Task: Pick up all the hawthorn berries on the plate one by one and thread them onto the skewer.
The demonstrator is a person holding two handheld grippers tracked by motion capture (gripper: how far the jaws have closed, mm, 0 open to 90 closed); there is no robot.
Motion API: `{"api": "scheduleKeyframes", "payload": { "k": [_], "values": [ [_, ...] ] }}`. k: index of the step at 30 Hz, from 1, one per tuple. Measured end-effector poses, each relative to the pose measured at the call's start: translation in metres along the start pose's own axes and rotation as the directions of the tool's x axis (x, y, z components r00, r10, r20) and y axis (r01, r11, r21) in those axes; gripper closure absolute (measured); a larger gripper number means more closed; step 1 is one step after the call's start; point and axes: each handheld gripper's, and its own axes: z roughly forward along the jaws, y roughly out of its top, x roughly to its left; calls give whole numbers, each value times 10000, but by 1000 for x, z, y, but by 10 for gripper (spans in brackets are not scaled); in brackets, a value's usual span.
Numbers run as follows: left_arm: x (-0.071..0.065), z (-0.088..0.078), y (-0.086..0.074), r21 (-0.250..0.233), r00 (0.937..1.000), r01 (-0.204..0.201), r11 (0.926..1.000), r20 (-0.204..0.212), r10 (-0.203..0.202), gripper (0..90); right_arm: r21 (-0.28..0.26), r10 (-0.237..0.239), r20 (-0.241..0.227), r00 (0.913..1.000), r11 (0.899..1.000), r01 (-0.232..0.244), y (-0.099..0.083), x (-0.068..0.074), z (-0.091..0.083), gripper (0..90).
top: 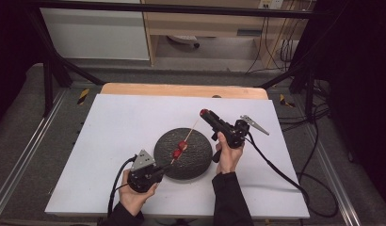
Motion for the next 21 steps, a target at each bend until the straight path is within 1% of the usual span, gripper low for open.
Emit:
{"api": "scheduleKeyframes", "payload": {
  "k": [6,12,21],
  "values": [
    [-4,4,1,23,9999,85,10000,104,-85,885,-62,-23,-38,10000,10000,23,0,0,0,629],
    [-5,5,1,-27,9997,163,9999,201,-163,885,-132,71,-107,9999,9999,-72,-2,1,0,629],
    [-5,6,1,-21,9995,236,9997,197,-235,885,-76,98,-178,9998,9999,-99,-6,1,1,629]
  ]
}}
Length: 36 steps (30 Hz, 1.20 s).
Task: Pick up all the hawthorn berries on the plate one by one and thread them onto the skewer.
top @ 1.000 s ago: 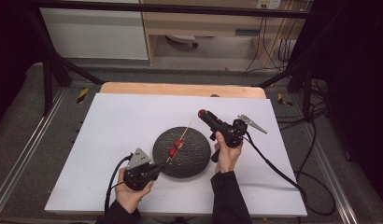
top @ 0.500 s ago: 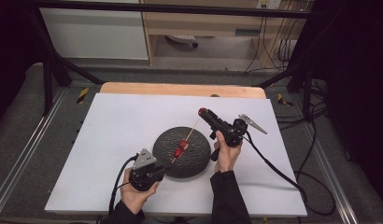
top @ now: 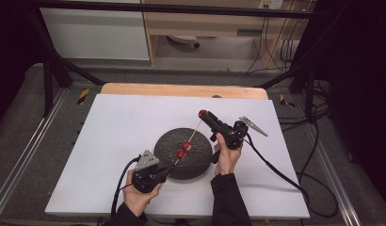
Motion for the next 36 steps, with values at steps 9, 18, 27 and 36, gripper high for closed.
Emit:
{"api": "scheduleKeyframes", "payload": {
  "k": [9,18,27,36],
  "values": [
    [-1,1,0,-124,9994,346,9993,64,-346,885,3,85,-90,9999,10000,-85,-4,0,1,630],
    [-3,4,4,-196,9984,556,9983,44,-556,885,122,162,-176,9997,9998,-160,-10,1,2,630],
    [-4,10,10,-251,9982,594,9979,12,-594,886,223,180,-220,9996,9996,-175,-13,2,1,630],
    [-1,13,14,-300,9985,546,9981,-23,-547,886,365,212,-261,9994,9991,-203,-15,3,0,631]
  ]
}}
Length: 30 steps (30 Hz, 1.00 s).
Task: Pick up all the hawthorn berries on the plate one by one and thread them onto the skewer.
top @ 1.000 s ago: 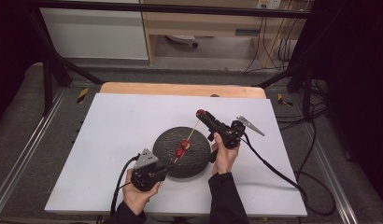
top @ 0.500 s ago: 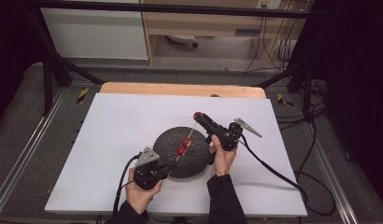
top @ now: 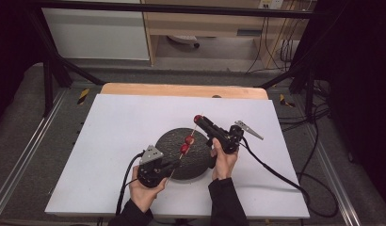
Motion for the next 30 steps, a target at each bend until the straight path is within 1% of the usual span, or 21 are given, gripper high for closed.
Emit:
{"api": "scheduleKeyframes", "payload": {
  "k": [6,17,21,23,30],
  "values": [
    [2,3,2,-5,10000,-19,10000,-57,19,886,179,50,-9,10000,9998,-50,-4,0,1,631],
    [5,8,6,25,9999,-73,10000,-94,73,886,378,-43,15,10000,9993,42,-11,0,1,631],
    [7,9,5,54,9998,-150,9999,-121,150,886,486,-83,42,10000,9988,81,-14,0,1,631],
    [7,9,4,37,9999,-93,9999,-103,93,886,534,-133,48,9999,9985,131,-16,0,1,631],
    [11,9,0,108,9999,-146,9998,-88,147,886,789,-190,50,9998,9967,185,-23,1,1,631]
  ]
}}
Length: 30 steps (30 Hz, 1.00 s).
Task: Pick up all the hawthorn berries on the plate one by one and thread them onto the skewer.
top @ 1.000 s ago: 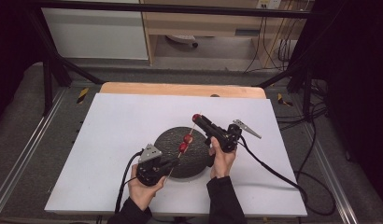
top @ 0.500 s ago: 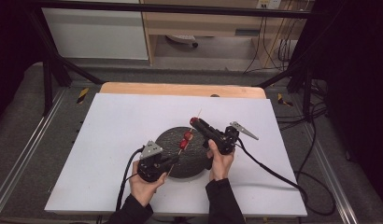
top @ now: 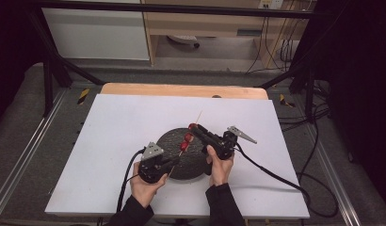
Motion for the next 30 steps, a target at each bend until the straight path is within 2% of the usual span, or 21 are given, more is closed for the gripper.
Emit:
{"api": "scheduleKeyframes", "payload": {
  "k": [10,15,18,20,23,26,29,30],
  "values": [
    [1,-2,-1,-107,9999,-65,9999,114,66,887,328,-121,-27,9999,9994,122,1,1,-1,622],
    [2,-5,-2,-70,9998,-133,9999,142,134,887,566,-757,205,9969,9956,745,11,4,-9,535],
    [3,-7,-2,-66,9998,-179,9998,108,180,887,979,-1141,379,9927,9891,1100,18,2,-15,458],
    [5,-8,-2,-25,9998,-192,9998,79,192,887,1321,-1420,575,9882,9822,1334,22,0,-20,392],
    [8,-9,-3,76,9995,-300,9995,40,300,886,2059,-1959,885,9766,9629,1745,27,-5,-26,316],
    [9,-10,-4,203,9991,-426,9989,-5,427,887,2705,-2536,1168,9602,9384,2149,29,-11,-32,235],
    [12,-11,-5,318,9990,-456,9985,-23,457,887,3328,-2798,1156,9531,9149,2283,30,-16,-37,150],
    [13,-12,-6,368,9989,-464,9982,-44,466,886,3609,-3050,1209,9447,9000,2444,30,-19,-39,127]
  ]
}}
